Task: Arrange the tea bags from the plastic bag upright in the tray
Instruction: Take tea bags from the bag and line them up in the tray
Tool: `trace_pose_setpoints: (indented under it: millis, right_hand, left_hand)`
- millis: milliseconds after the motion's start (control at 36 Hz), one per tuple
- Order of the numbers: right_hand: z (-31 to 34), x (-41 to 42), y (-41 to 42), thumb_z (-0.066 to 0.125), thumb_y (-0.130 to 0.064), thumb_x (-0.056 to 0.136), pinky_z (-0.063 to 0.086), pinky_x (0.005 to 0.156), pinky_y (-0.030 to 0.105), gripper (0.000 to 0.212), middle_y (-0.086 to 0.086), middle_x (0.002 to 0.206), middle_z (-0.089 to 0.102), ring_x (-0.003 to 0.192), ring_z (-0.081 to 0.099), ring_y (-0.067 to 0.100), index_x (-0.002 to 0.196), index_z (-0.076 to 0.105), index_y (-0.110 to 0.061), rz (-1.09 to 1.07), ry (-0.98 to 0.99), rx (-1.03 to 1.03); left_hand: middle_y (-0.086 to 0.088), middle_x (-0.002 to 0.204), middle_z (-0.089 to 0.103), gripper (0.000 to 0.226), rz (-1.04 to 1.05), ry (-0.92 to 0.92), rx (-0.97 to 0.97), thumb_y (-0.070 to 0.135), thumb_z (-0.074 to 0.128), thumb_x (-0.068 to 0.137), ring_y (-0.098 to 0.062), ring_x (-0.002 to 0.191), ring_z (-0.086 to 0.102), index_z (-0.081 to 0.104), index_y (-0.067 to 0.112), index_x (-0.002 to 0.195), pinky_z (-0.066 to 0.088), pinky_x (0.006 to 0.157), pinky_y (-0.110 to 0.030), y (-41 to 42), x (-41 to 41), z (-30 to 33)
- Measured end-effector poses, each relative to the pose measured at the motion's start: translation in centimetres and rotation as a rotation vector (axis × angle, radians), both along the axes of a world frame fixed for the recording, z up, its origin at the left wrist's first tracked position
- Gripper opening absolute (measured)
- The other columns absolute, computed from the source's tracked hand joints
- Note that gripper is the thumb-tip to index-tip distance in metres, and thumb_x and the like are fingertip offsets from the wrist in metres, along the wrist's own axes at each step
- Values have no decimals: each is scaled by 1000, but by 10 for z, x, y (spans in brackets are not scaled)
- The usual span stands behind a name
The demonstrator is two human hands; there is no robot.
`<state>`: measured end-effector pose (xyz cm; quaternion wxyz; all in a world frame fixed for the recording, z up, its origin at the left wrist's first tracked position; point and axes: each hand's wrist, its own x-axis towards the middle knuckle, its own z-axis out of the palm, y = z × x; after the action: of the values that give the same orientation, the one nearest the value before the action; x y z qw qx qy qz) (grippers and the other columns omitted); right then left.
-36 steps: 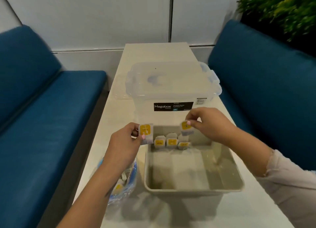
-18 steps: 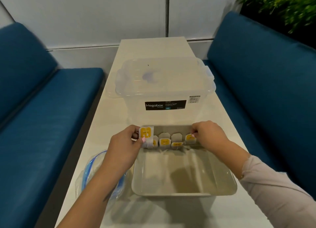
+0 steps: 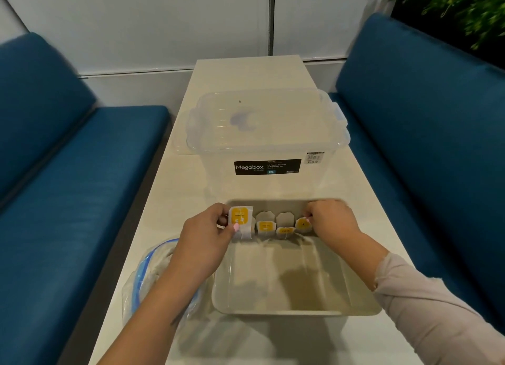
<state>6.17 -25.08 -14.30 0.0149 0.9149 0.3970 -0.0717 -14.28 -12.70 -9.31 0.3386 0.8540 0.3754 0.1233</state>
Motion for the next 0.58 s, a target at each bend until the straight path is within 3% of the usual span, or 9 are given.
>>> trace_pose_setpoints:
  millis: [250,417,500,583]
  right_hand:
    - [-1,-2,-5,52,-19,92,35,68,24,17,1,99,68,93,61,23,100,66,-23,0,-43,69]
    - [8,-4,-8,48,-14,91,39,67,27,20,5,97,66,88,60,26,103,64,-20,-27,11,119]
    - [20,-6,-9,53,-17,92,46,75,30,22,3,103,67,92,60,24,111,63,-23,-59,82,191]
    - [38,-13,-7,63,-25,89,48,79,28,17,-3,100,69,91,61,17,105,67,-25,-62,252,374]
  left_hand:
    - [15,81,59,10,-17,7,-1,24,64,88,-8,76,60,58,27,95,42,65,-18,0,2,-2]
    - [17,75,58,16,-44,-8,-8,22,67,85,2,70,56,55,32,90,36,57,-4,-2,7,-5]
    - [17,74,58,17,-59,-20,-27,21,68,84,3,69,54,56,31,88,37,58,-4,-3,13,-7]
    - [15,77,60,15,-72,-18,-35,22,69,83,2,71,55,60,29,93,36,58,-4,-5,21,-9]
